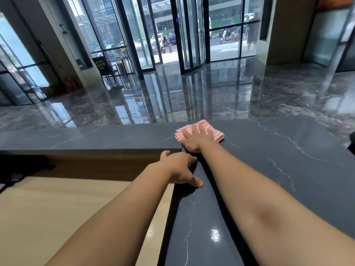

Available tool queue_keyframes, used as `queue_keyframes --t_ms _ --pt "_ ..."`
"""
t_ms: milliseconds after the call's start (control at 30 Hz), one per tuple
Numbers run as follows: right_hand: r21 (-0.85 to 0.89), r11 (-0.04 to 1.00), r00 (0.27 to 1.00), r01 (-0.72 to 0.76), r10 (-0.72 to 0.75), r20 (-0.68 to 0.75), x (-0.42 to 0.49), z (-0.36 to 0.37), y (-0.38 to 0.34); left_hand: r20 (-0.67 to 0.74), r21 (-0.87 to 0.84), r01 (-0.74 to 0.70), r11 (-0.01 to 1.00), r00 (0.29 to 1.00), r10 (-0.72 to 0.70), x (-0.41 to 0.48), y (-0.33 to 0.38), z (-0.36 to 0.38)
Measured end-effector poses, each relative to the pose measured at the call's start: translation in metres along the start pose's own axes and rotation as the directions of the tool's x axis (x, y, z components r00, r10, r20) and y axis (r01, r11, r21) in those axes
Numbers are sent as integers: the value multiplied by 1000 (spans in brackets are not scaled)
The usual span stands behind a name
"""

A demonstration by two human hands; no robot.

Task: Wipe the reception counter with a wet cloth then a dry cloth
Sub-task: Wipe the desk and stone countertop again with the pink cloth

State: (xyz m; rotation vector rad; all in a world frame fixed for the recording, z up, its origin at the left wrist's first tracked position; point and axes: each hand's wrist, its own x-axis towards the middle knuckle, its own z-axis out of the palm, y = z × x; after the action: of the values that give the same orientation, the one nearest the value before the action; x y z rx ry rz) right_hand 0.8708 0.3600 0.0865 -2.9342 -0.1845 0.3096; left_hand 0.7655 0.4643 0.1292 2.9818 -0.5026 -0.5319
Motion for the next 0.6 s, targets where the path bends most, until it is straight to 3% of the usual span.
queue_keyframes --t_ms 100,200,433,600 --pt "-43 997 998 58 -57 3 8 -2 6 11 3 5 1000 1000 -5 1 -2 1" --pt "-32 999 1000 21 -22 -15 11 -7 28 28 14 11 1000 1000 -12 2 -1 -1" --pt "6 981 979 -195 195 -60 -7 -24 116 8 -33 31 999 999 -31 -2 7 -4" --pt "38 914 909 -403 405 -102 -42 -31 192 -23 18 21 1000 1000 -20 -7 18 -4"
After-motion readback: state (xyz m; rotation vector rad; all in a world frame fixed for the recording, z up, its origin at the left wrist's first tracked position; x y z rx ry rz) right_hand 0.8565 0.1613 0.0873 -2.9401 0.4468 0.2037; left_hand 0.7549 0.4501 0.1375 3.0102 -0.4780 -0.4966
